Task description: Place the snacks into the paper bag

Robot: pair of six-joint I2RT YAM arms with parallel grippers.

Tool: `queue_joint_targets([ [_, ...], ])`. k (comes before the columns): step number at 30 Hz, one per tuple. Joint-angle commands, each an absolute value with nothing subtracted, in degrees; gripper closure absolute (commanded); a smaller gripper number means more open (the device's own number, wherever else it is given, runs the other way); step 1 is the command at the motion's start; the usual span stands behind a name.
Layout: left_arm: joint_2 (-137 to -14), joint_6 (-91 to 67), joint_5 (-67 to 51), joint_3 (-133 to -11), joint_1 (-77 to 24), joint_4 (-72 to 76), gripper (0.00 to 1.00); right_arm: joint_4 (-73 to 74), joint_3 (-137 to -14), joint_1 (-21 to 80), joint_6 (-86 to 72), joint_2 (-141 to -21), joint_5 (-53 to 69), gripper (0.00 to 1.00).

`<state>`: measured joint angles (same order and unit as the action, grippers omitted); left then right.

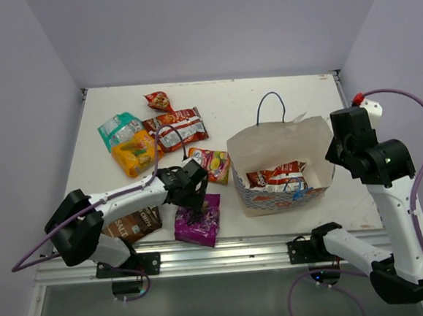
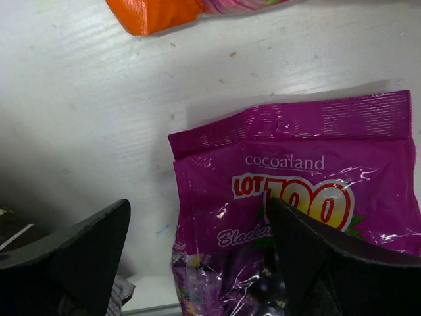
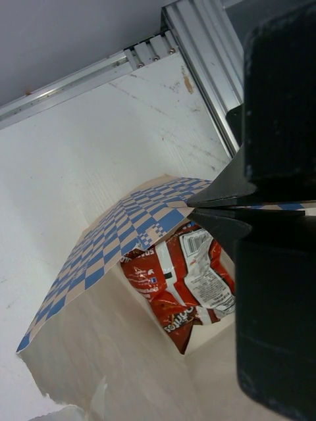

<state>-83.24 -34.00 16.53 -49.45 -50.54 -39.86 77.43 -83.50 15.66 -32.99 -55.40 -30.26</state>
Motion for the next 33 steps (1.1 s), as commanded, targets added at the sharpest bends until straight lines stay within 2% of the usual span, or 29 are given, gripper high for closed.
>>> queue_joint_targets([
  [1, -84.2, -35.42, 7.48, -44.31, -50.89, -36.13, 0.11, 91.14, -84.38, 15.29, -32.26, -54.32, -29.36, 1.0],
  [2, -84.81, -35.16, 6.86, -43.95, -51.15, -35.51, 0.26, 91.14, -84.38, 15.29, -32.26, -54.14, -29.36, 1.0],
  [3, -85.25, -35.16, 6.16, -43.77, -51.33, -34.81, 0.54, 91.06, -84.2, 15.29, -32.26, -54.05, -29.27, 1.0],
  [6, -86.22, -34.89, 6.59, -44.21, -52.12, -35.06, 1.0, 91.06, -84.2, 15.29, -32.26, -53.88, -29.18, 1.0],
  [10, -83.95, -34.1, 12.72, -52.09, -52.29, -41.46, 1.0, 91.14, -84.72, 15.38, -32.26, -53.88, -29.27, 1.0],
  [14, -80.6, -32.61, 24.85, -75.88, -52.56, -52.37, 1.0, 91.14, -85.34, 15.29, -32.08, -53.44, -29.44, 1.0],
  [15, -80.68, -31.82, 27.66, -88.9, -52.73, -53.86, 1.0, 91.14, -85.34, 15.29, -31.99, -53.26, -29.53, 1.0],
  [16, -82.34, -30.08, 28.73, -95.12, -53.17, -54.75, 1.0, 91.23, -85.34, 15.29, -31.99, -53.09, -29.53, 1.0],
  [17, -84.01, -29.01, 29.52, -102.49, -53.61, -56.41, 1.0, 91.14, -85.25, 15.38, -31.91, -53.0, -29.62, 1.0],
  [18, -85.94, -27.96, 29.88, -114.92, -54.14, -57.38, 1.0, 91.14, -85.17, 15.38, -31.99, -52.82, -29.71, 1.0],
  [21, -93.76, -23.91, 22.53, -130.56, -56.25, -57.14, 1.0, 91.14, -84.9, 15.29, -31.99, -52.82, -29.88, 1.0],
  [23, -94.66, -23.47, 17.34, -129.12, -57.39, -53.46, 1.0, 91.14, -84.81, 15.29, -32.08, -53.17, -29.97, 1.0],
  [27, -92.73, -25.75, 5.57, -116.04, -59.15, -40.36, 1.0, 91.14, -85.08, 15.29, -31.82, -53.44, -30.32, 1.0],
  [33, -94.48, -24.88, 2.46, -108.11, -61.96, -32.97, 1.0, 91.14, -85.17, 15.29, -31.29, -53.79, -30.59, 1.0],
])
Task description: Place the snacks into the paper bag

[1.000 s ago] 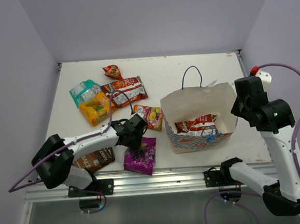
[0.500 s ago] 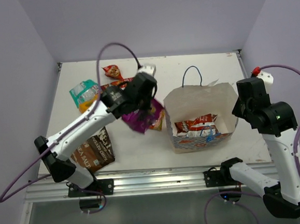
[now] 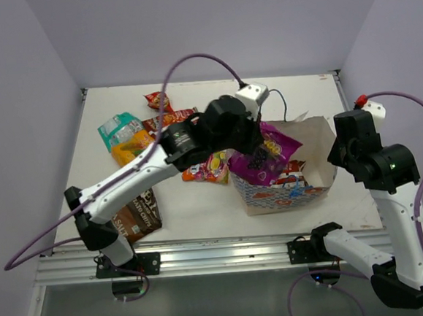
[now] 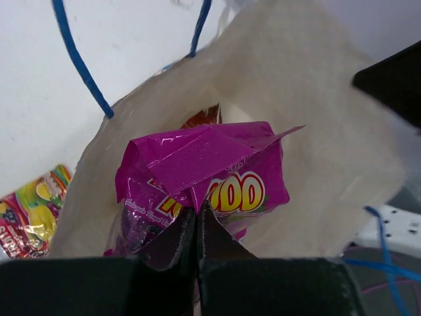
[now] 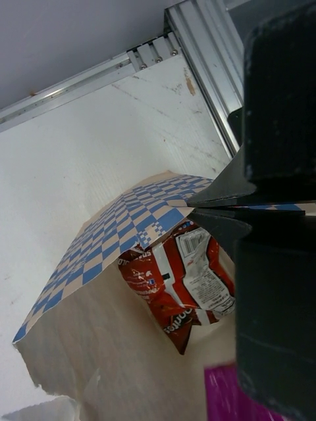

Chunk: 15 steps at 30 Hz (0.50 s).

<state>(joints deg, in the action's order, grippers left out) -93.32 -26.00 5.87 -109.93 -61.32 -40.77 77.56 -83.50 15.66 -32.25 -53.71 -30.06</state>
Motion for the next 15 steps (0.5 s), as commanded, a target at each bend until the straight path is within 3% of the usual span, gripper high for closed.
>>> queue_joint_targets([
  [1, -94.92, -24.53, 2.46, -107.84, -62.22, -32.26, 1.0, 91.14, -84.99, 15.29, -31.29, -53.79, -30.59, 1.0],
  [8, -100.01, -23.03, 1.41, -111.08, -63.63, -30.49, 0.97, 90.88, -84.29, 15.29, -31.2, -53.88, -30.24, 1.0],
  [9, -100.89, -22.68, 1.49, -111.62, -63.98, -30.93, 0.82, 90.79, -84.11, 15.38, -31.03, -53.88, -30.23, 1.0],
  [10, -100.9, -22.41, 2.8, -111.97, -64.16, -32.16, 0.41, 90.62, -84.02, 15.29, -30.94, -53.88, -30.15, 1.0],
  [13, -97.22, -20.66, 13.21, -110.93, -64.6, -32.17, 0.03, 90.44, -83.94, 15.29, -30.85, -54.05, -29.97, 1.0],
  [15, -89.7, -19.52, 22.54, -104.99, -64.77, -29.98, 0.0, 90.35, -83.94, 15.38, -30.85, -54.05, -29.8, 1.0],
])
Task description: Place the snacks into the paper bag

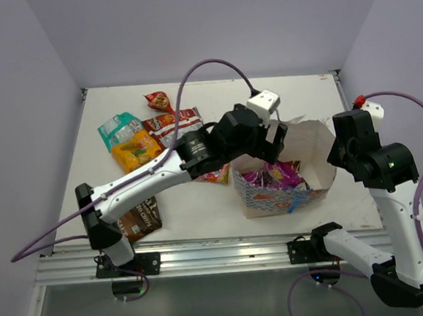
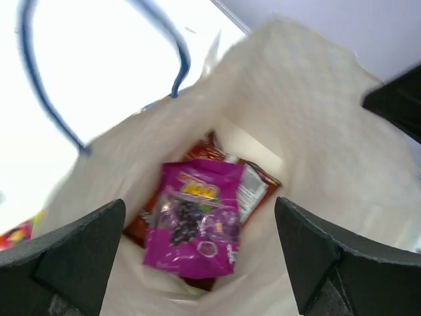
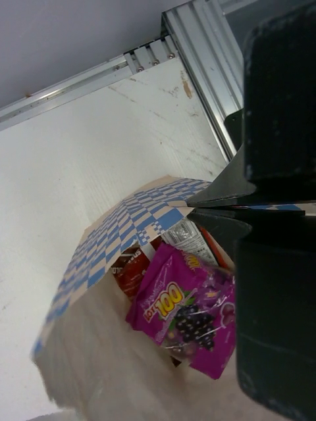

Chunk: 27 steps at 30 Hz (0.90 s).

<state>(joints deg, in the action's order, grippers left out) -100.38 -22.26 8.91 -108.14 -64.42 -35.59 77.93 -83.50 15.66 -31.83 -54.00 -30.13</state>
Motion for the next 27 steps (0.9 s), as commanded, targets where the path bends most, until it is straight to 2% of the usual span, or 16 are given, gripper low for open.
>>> queue_joint_targets([
  [1, -86.69, -19.86, 34.16, -101.55, -64.78, -27.36, 0.0, 90.35, -83.94, 15.29, -30.76, -53.97, -29.79, 1.0],
  [3, -79.41, -23.09, 42.68, -95.83, -63.38, -27.24, 0.0, 90.44, -84.02, 15.29, -30.67, -53.96, -29.71, 1.0],
  [5, -77.53, -28.88, 48.31, -90.01, -59.7, -37.74, 0.0, 90.53, -84.2, 15.29, -30.67, -53.96, -29.79, 1.0],
  [6, -77.78, -36.66, 48.6, -88.43, -54.81, -43.36, 0.0, 90.53, -84.29, 15.29, -30.59, -53.79, -29.88, 1.0],
  [8, -78.13, -41.55, 47.55, -80.89, -49.51, -55.25, 0.0, 90.53, -84.29, 15.38, -30.59, -53.88, -29.97, 1.0],
  [11, -77.26, -53.31, 43.17, -68.97, -48.78, -63.8, 0.0, 90.26, -84.2, 15.38, -30.32, -54.05, -29.8, 1.0],
  [14, -74.46, -57.03, 37.28, -57.62, -48.87, -62.68, 0.0, 89.74, -84.02, 15.29, -30.06, -54.23, -29.27, 1.0],
  [17, -72.25, -59.05, 34.63, -51.35, -48.78, -59.42, 0.0, 89.21, -83.5, 15.29, -29.71, -54.32, -28.31, 1.0],
  [23, -71.9, -60.64, 35.42, -48.7, -48.69, -58.89, 0.0, 88.51, -82.36, 15.29, -29.53, -53.88, -26.98, 1.0],
  [27, -73.56, -58.19, 33.93, -43.34, -48.34, -51.87, 0.0, 88.07, -82.44, 15.29, -29.18, -53.88, -26.54, 1.0],
])
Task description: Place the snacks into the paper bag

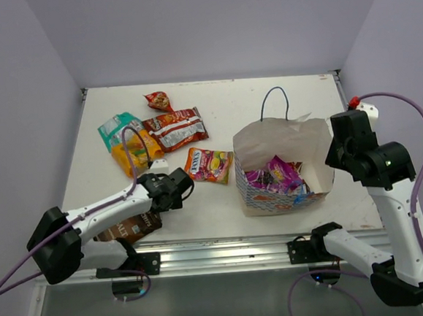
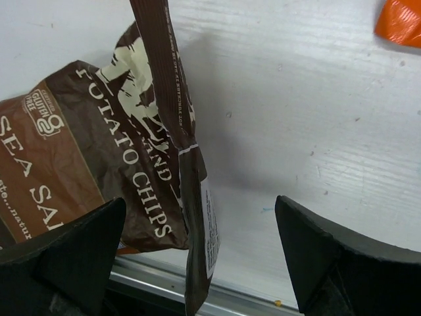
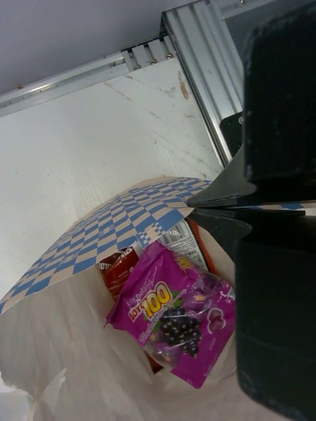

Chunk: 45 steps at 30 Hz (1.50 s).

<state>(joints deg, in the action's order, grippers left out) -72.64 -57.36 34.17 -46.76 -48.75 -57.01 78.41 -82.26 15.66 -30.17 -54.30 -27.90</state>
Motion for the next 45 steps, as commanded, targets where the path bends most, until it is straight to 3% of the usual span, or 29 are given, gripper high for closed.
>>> queue_joint_targets([
  [1, -74.35, -58.01, 33.75, -41.42, -48.17, -49.59, 0.01, 87.98, -82.53, 15.29, -29.09, -53.96, -26.54, 1.0],
  [3, -76.63, -57.75, 33.57, -39.73, -47.46, -48.26, 0.02, 88.15, -83.05, 15.29, -28.83, -53.96, -26.54, 1.0],
  [4, -77.08, -57.48, 33.66, -38.77, -47.29, -46.51, 0.21, 88.15, -83.14, 15.38, -28.83, -53.88, -26.54, 1.0],
  [5, -77.25, -57.31, 33.66, -38.67, -47.11, -45.89, 0.51, 88.07, -83.06, 15.29, -28.74, -53.79, -26.63, 1.0],
  [6, -77.17, -57.22, 33.58, -39.02, -47.11, -45.44, 1.0, 88.07, -82.97, 15.29, -28.74, -53.62, -26.63, 1.0],
  [13, -69.35, -44.58, 34.82, -59.38, -50.61, -42.64, 1.0, 88.24, -83.23, 15.29, -28.48, -53.52, -26.72, 1.0],
  [18, -74.95, -32.1, 27.52, -93.81, -55.89, -40.17, 1.0, 88.85, -84.11, 15.29, -28.65, -53.53, -27.42, 1.0],
  [20, -80.84, -27.89, 19.89, -108.62, -58.44, -39.03, 1.0, 89.29, -84.2, 15.29, -28.74, -53.44, -27.6, 1.0],
  [24, -88.85, -25.23, 5.14, -122.66, -61.43, -35.53, 1.0, 89.91, -84.37, 15.29, -29.09, -53.35, -28.3, 1.0],
  [34, -92.02, -27.16, -7.82, -111.28, -65.47, -28.48, 1.0, 91.05, -85.08, 15.29, -29.62, -53.44, -29.53, 1.0],
  [41, -89.12, -24.35, -4.58, -98.71, -66.36, -32.94, 1.0, 90.97, -84.73, 15.38, -29.71, -53.88, -29.44, 1.0],
  [45, -86.93, -22.42, 4.64, -95.37, -66.36, -38.75, 0.97, 90.97, -84.64, 15.29, -29.79, -53.88, -29.44, 1.0],
])
